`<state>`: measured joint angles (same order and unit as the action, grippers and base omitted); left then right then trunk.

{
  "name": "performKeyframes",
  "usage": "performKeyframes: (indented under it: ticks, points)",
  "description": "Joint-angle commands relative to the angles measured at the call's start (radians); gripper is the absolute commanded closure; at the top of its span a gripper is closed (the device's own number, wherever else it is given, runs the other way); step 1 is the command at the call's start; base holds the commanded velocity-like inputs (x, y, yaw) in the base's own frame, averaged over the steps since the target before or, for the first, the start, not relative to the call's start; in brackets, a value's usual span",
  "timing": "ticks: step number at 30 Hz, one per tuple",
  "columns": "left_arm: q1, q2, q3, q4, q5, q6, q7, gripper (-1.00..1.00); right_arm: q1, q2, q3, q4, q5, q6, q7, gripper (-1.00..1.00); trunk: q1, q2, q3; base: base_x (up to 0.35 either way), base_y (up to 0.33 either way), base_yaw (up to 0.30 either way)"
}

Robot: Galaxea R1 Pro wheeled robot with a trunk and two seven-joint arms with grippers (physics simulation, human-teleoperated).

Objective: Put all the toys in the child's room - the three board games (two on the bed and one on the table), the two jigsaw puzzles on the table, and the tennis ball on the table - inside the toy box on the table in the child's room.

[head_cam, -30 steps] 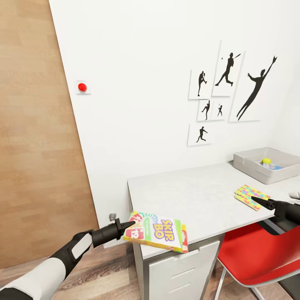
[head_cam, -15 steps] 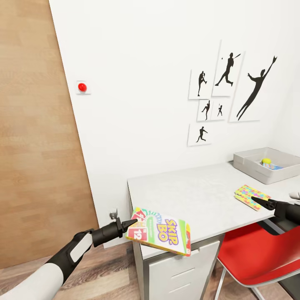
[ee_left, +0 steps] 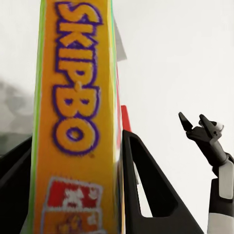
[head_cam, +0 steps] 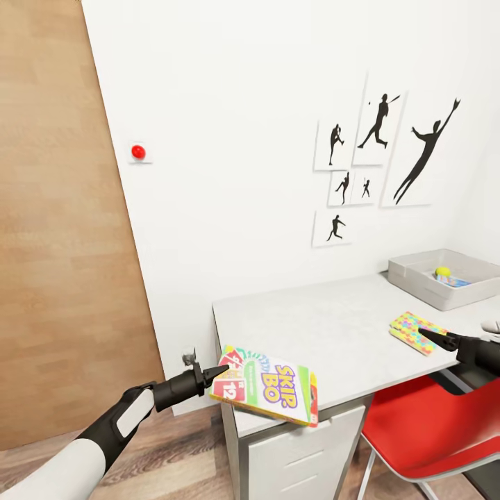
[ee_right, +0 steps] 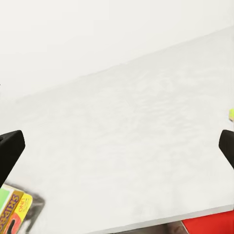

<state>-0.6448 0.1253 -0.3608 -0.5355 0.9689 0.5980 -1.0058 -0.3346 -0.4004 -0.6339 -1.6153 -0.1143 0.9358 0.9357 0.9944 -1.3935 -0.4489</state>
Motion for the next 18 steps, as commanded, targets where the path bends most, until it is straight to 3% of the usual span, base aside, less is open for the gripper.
performKeyframes:
  ticks: [1, 3, 7, 10, 18]
  points:
    - [0.0, 0.001, -0.006, 0.0, 0.01, 0.006, 0.0, 1.0, 0.0, 0.001, 0.001, 0.0, -0.004, -0.014, 0.0, -1.0, -0.004, 0.007, 0.002, 0.0, 0.0, 0.0]
    - [0.006, 0.001, 0.013, 0.0, 0.01, 0.003, 0.0, 1.0, 0.0, 0.005, 0.006, 0.0, -0.003, -0.065, 0.003, -1.0, -0.012, 0.021, 0.008, 0.0, 0.0, 0.0]
    - [0.027, 0.001, 0.084, -0.009, 0.008, 0.001, -0.001, 1.0, 0.0, 0.011, 0.007, 0.0, -0.003, -0.092, 0.003, -1.0, -0.027, 0.049, 0.021, 0.0, 0.0, 0.0]
    - [0.051, 0.0, 0.11, -0.056, 0.007, 0.005, 0.002, 1.0, 0.0, 0.01, 0.007, 0.0, -0.003, -0.098, 0.003, -1.0, -0.038, 0.07, 0.03, 0.0, 0.0, 0.0]
    - [0.07, -0.006, 0.136, -0.089, 0.008, 0.011, 0.004, 1.0, 0.0, 0.011, 0.011, 0.0, -0.004, -0.102, 0.005, -1.0, -0.069, 0.126, 0.055, 0.0, 0.0, 0.0]
